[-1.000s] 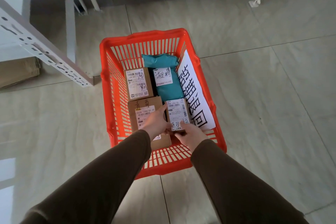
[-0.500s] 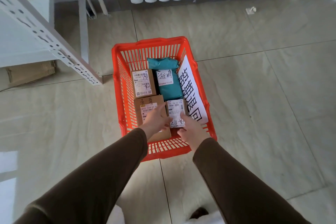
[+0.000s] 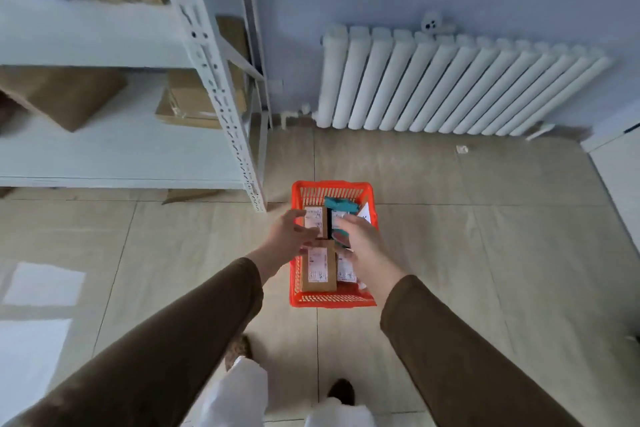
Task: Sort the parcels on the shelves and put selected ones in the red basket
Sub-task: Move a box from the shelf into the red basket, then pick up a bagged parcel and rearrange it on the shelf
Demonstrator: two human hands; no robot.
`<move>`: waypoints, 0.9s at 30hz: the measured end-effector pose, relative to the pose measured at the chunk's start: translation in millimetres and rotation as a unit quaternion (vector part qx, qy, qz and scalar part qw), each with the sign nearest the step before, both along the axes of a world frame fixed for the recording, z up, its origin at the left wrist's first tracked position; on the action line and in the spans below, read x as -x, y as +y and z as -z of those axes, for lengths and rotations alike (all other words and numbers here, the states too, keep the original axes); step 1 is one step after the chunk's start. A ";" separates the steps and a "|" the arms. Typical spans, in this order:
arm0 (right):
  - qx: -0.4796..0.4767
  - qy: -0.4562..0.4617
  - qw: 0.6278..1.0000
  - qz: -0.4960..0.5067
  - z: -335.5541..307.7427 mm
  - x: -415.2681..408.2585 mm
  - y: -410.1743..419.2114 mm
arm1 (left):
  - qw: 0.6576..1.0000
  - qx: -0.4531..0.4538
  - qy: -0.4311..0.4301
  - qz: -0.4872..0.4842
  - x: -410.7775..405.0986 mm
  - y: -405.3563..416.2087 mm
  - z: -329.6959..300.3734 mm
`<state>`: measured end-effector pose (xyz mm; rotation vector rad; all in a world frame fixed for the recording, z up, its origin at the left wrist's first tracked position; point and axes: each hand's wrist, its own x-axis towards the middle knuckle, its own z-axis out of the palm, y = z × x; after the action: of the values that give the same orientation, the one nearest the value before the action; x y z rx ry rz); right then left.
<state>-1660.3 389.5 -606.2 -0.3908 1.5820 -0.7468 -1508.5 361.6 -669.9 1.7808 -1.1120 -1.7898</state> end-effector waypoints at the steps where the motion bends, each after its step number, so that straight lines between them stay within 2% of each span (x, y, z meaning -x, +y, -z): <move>1: 0.021 0.008 1.000 -0.017 -30.2 -11.0 -6.0 | 1.000 0.012 0.007 -0.016 -11.2 -0.2 -33.1; 7: 0.147 0.051 0.977 -0.149 -175.9 -84.3 -34.5 | 0.986 0.103 0.009 -0.130 -91.9 4.0 -195.3; 14: 0.295 0.089 0.892 -0.330 -281.1 -189.4 -37.4 | 0.946 0.213 -0.015 -0.244 -215.0 49.4 -310.9; 20: 0.363 0.093 0.830 -0.412 -320.6 -304.9 -27.7 | 0.915 0.265 -0.051 -0.300 -345.0 95.5 -359.5; 27: 0.403 0.068 0.800 -0.440 -338.3 -491.6 -20.2 | 0.899 0.273 -0.061 -0.336 -530.3 126.3 -372.7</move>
<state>-1168.7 369.3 -268.0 -1.7043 0.9273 -0.6009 -978.2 487.9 -297.2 1.6434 -0.7821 -0.8621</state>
